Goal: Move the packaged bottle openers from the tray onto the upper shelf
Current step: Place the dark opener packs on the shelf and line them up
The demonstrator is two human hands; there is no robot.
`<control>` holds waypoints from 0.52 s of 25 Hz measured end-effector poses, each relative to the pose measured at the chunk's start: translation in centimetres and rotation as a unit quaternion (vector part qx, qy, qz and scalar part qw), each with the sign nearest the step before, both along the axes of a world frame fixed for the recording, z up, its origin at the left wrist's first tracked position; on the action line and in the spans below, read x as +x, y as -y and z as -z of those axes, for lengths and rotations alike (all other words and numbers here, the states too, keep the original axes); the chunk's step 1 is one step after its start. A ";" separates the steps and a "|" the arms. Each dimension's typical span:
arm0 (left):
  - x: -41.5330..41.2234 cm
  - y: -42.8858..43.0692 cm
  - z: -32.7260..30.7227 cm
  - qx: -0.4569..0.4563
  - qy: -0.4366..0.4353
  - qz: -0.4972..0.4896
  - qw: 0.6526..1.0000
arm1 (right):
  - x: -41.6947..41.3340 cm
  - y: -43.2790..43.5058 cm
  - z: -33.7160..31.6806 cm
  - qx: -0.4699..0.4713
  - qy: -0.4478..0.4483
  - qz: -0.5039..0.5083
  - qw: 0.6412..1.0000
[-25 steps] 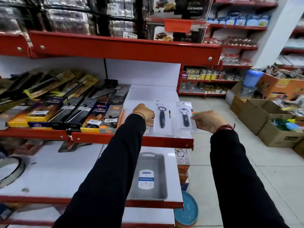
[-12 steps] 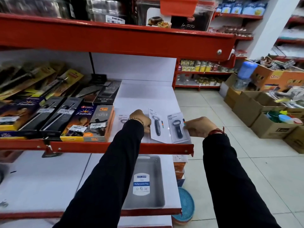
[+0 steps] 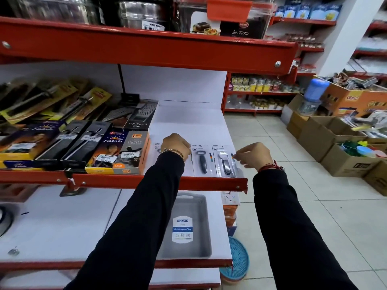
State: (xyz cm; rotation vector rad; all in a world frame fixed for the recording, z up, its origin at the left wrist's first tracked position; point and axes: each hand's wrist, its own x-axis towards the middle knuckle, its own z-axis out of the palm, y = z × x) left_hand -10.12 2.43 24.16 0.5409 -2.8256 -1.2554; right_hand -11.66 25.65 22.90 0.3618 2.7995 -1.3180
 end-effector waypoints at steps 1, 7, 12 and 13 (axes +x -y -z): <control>0.5 0.4 -0.3 -0.008 -0.021 0.009 1.000 | 0.4 0.3 -0.2 0.012 -0.039 -0.033 0.999; 3.6 1.7 -0.1 -0.200 0.076 0.178 0.961 | 2.2 4.7 0.4 0.162 -0.031 -0.286 0.944; 3.9 2.0 0.9 -0.231 0.087 0.190 0.950 | 2.3 5.9 1.1 0.191 -0.027 -0.295 0.936; 3.9 2.1 1.0 -0.225 0.088 0.187 0.952 | 2.4 5.8 1.1 0.193 -0.025 -0.302 0.933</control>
